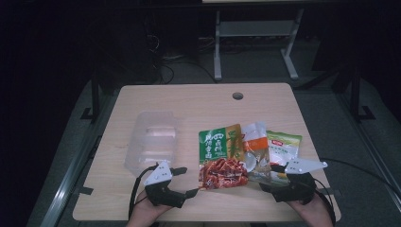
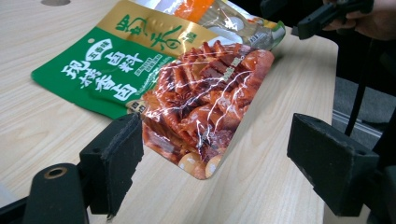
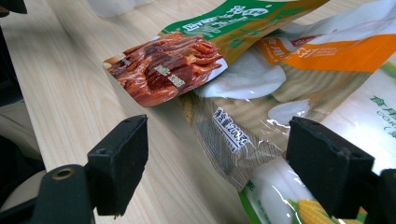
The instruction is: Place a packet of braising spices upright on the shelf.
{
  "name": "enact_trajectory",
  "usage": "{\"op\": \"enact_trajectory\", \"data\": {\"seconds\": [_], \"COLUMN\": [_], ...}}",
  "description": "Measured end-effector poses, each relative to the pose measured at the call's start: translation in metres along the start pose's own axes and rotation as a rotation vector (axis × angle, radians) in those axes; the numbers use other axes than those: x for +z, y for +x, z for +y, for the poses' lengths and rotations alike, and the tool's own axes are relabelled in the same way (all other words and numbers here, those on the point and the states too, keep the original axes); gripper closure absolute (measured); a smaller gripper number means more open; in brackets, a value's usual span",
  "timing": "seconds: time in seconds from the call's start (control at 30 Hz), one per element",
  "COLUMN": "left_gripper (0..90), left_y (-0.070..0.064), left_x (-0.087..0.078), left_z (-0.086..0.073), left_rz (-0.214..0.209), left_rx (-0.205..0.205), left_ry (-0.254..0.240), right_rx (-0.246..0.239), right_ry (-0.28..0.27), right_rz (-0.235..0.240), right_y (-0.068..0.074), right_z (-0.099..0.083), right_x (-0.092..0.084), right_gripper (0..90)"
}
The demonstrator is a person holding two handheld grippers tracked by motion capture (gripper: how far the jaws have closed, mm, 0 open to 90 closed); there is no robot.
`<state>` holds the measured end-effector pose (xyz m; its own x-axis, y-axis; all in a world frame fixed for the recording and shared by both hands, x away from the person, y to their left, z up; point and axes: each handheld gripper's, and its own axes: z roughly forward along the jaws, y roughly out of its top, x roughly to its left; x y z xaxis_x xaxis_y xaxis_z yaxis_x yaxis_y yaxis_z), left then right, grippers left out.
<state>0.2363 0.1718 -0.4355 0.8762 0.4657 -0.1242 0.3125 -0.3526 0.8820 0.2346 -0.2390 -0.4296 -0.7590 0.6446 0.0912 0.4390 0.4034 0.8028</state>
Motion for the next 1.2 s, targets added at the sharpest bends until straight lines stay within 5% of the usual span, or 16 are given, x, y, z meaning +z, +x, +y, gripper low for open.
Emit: {"op": "enact_trajectory", "data": {"seconds": [0.63,1.0,1.2], "left_gripper": [20.3,20.3,20.3], "left_y": [-0.002,0.001,0.001], "left_x": [-0.003,-0.007,-0.008], "left_z": [-0.002,-0.001,-0.001], "left_rz": [0.004,0.015,0.014], "left_rx": [0.009,0.001,0.007], "left_ry": [0.003,-0.006,-0.01], "right_rx": [-0.01,-0.017,-0.053], "right_ry": [-0.011,0.017,0.036], "right_rz": [0.047,0.089,0.072], "right_y": [0.004,-0.011,-0.012], "right_z": [0.009,0.054,0.079], "right_x": [0.005,0.017,0.027], "right_gripper": [19.9,23.8,24.0]}}
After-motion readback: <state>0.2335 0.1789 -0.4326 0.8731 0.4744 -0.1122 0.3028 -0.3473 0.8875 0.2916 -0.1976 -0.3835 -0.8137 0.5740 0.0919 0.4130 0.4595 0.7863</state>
